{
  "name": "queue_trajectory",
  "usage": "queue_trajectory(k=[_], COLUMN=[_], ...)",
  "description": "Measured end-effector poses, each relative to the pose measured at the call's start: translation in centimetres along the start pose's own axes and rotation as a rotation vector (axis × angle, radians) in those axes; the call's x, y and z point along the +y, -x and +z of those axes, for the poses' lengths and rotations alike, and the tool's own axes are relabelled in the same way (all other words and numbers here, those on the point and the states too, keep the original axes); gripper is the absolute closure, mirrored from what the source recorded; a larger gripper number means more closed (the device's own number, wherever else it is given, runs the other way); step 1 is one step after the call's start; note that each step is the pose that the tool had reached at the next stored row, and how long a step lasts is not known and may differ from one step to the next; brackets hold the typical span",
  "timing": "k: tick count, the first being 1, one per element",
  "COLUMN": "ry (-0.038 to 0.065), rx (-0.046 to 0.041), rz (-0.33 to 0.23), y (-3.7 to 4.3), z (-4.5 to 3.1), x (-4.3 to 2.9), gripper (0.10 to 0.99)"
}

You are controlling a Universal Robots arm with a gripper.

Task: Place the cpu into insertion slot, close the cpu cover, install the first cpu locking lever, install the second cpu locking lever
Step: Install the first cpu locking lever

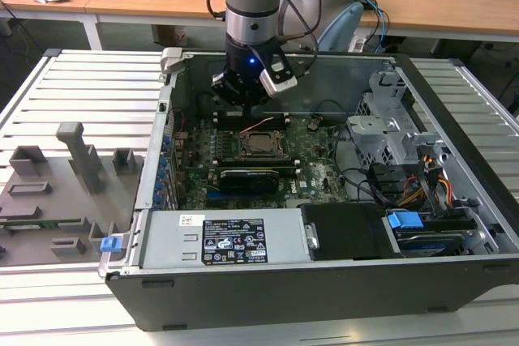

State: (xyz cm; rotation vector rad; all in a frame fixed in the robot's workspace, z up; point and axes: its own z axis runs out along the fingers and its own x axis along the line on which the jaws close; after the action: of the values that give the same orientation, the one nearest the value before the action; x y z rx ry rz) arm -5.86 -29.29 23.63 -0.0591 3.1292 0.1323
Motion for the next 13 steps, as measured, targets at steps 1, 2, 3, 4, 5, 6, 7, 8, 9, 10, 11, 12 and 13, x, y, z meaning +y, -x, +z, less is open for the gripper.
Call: queue_trajectory(k=[1, 2, 3, 4, 5, 6, 7, 8, 9, 10, 11, 12, 13], ry=[0.0, 0.0, 0.0, 0.0, 0.0, 0.0, 0.0, 0.0, 0.0, 0.0, 0.0, 0.0, 0.0], rx=[0.0, 0.0003, 0.0002, 0.0002, 0.0002, 0.0002, 0.0001, 0.0002, 0.0001, 0.0, 0.0, 0.0001, 0.0001], rz=[-0.002, -0.002, -0.002, -0.002, -0.002, -0.002, -0.002, -0.002, -0.002, -0.002, -0.002, -0.002, -0.002], y=[0.03, 0.03, 0.08, 0.08, 0.08, 0.09, 0.1, 0.1, 0.1, 0.1, 0.1, 0.1, 0.11], z=[0.04, 0.05, 0.09, 0.12, 0.13, 0.15, 0.17, 0.18, 0.2, 0.22, 0.25, 0.28, 0.31], x=[0.01, 0.01, 0.01, 0.01, 0.01, 0.0, 0.0, 0.0, 0.0, 0.0, 0.0, -0.01, -0.01], gripper=[0.98, 0.98, 0.98, 0.98, 0.98, 0.98, 0.98, 0.98, 0.98, 0.98, 0.98, 0.98, 0.98])
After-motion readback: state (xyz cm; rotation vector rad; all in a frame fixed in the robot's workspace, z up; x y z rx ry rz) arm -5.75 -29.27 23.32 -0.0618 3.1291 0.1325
